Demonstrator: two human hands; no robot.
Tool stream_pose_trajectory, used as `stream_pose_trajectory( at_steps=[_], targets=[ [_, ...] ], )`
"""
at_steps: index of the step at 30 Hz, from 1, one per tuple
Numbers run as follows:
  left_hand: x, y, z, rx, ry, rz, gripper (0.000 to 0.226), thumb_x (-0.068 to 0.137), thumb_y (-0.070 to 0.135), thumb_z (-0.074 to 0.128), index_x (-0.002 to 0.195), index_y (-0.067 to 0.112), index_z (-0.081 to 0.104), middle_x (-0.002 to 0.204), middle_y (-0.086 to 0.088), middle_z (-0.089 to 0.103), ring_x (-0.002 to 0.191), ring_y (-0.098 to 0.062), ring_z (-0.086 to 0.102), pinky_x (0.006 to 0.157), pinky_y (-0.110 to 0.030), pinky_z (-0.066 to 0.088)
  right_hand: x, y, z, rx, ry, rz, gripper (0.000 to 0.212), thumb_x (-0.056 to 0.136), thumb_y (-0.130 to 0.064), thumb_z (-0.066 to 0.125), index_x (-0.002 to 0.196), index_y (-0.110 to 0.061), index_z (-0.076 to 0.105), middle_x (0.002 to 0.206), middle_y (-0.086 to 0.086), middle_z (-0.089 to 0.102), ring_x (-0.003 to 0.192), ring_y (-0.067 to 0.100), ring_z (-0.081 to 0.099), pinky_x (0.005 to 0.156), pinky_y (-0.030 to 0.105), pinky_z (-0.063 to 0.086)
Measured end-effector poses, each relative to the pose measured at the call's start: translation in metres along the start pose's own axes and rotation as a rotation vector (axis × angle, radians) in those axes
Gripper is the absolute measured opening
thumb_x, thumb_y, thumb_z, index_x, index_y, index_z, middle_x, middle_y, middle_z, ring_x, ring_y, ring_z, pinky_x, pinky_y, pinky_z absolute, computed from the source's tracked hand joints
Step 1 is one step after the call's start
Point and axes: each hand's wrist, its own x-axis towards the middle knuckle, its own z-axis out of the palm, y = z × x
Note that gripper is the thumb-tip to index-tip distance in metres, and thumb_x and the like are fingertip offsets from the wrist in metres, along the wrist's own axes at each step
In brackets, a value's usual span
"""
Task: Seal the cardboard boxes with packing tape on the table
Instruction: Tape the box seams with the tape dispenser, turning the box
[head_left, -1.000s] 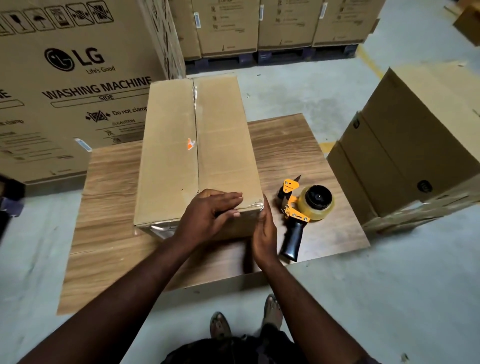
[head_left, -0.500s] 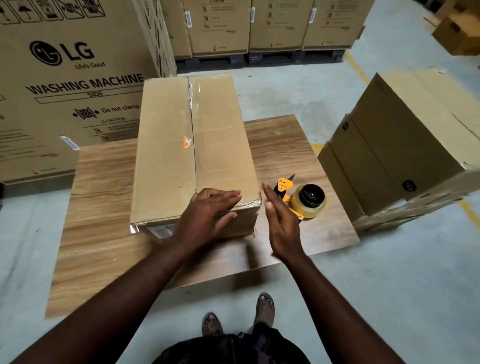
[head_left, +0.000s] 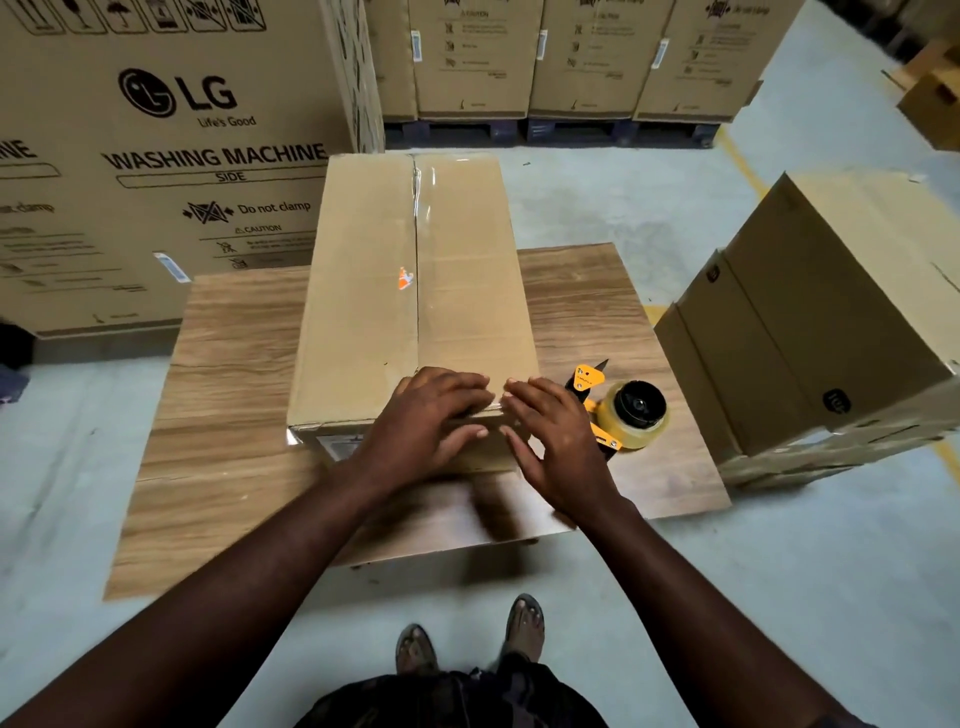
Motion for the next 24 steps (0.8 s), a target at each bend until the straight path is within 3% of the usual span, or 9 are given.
stream_pose_trajectory(
  at_steps=[3,6,10,14,17,21,24],
  targets=[
    [-0.012,-0.011,-0.012,0.072,0.059,-0.053,0.038,0.091,0.053,0.053,0.114,0.029,0.071,0.115,0.008,0.065,0.105,-0.020,0.055,0.087,-0.039,0.044,0.010,-0.007,0.004,0.015,0.043,0.016,0.020,0.098,-0.018,0.065,0.111,-0.007,0.075,0.113,0.009,0.069,0.103,0.031,0.060,0.089,0.045,0.048],
    [-0.022,-0.023,-0.016,0.118,0.059,-0.048,0.030,0.089,0.043,0.066,0.116,0.030,0.068,0.108,0.006,0.060,0.099,-0.021,0.053,0.082,-0.039,0.042,0.008,-0.001,0.006,0.022,0.030,0.026,0.019,0.096,-0.016,0.068,0.111,-0.008,0.076,0.111,0.008,0.069,0.100,0.030,0.062,0.087,0.042,0.047],
    [-0.024,-0.021,-0.015,0.120,0.037,-0.060,0.042,0.081,0.027,0.080,0.120,0.031,0.064,0.110,0.007,0.057,0.099,-0.021,0.051,0.082,-0.039,0.039,0.005,-0.006,0.001,-0.012,-0.012,0.042,0.028,0.087,0.000,0.070,0.113,-0.010,0.074,0.115,0.006,0.067,0.101,0.031,0.060,0.087,0.043,0.045],
    [-0.024,-0.023,-0.019,0.052,0.067,-0.086,0.034,0.084,0.047,0.068,0.113,0.031,0.067,0.105,0.007,0.058,0.097,-0.020,0.052,0.081,-0.037,0.041,0.028,-0.019,-0.002,-0.063,-0.072,0.037,0.010,0.086,-0.019,0.078,0.094,-0.019,0.074,0.100,-0.003,0.065,0.091,0.025,0.057,0.080,0.044,0.041],
    [-0.027,-0.026,-0.022,0.067,0.075,-0.106,0.037,0.085,0.055,0.059,0.110,0.030,0.068,0.102,0.006,0.060,0.095,-0.020,0.054,0.080,-0.037,0.041,0.035,-0.012,-0.004,0.021,-0.127,0.017,0.011,0.084,-0.011,0.080,0.091,-0.017,0.075,0.095,-0.002,0.065,0.087,0.026,0.057,0.074,0.043,0.044],
    [-0.035,-0.030,-0.024,0.107,0.056,-0.128,0.036,0.081,0.036,0.078,0.115,0.034,0.066,0.106,0.005,0.059,0.096,-0.022,0.053,0.080,-0.040,0.042,0.028,-0.004,-0.009,0.052,-0.151,0.011,0.027,0.080,0.007,0.075,0.097,-0.014,0.077,0.099,-0.001,0.066,0.091,0.024,0.056,0.076,0.037,0.044],
    [-0.041,-0.032,-0.025,0.076,0.050,-0.153,0.047,0.075,0.027,0.084,0.118,0.034,0.064,0.109,0.007,0.058,0.098,-0.021,0.052,0.082,-0.040,0.043,0.029,-0.010,-0.006,0.037,-0.133,0.054,0.031,0.077,0.006,0.077,0.097,-0.016,0.076,0.098,-0.003,0.065,0.092,0.023,0.055,0.077,0.041,0.044]
  ],
)
